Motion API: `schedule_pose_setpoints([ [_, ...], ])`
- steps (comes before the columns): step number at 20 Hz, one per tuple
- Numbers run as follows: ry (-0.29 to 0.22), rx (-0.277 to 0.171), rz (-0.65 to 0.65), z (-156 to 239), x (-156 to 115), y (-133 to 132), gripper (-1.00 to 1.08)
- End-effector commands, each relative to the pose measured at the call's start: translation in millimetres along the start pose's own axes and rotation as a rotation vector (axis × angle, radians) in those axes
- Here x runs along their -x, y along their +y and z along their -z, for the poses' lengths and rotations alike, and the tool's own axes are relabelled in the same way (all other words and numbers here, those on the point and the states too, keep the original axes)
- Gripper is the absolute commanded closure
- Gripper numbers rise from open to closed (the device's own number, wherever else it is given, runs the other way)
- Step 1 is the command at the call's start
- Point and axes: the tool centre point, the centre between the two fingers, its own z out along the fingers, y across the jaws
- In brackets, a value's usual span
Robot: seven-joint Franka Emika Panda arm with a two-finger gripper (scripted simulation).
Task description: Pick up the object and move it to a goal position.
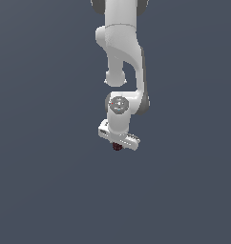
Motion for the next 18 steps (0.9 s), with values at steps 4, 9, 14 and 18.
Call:
schedule_pose_setpoints([
  [4,0.0,0.0,0.0,8.8,0.2,3.1,1.08],
  [9,0.0,0.0,0.0,30.1,1.1,11.0,1.08],
  [14,0.0,-0.001,0.0,65.1,2.3,24.2,1.08],
  [18,0.0,-0.001,-0.001,103.1,3.5,38.5,1.08],
])
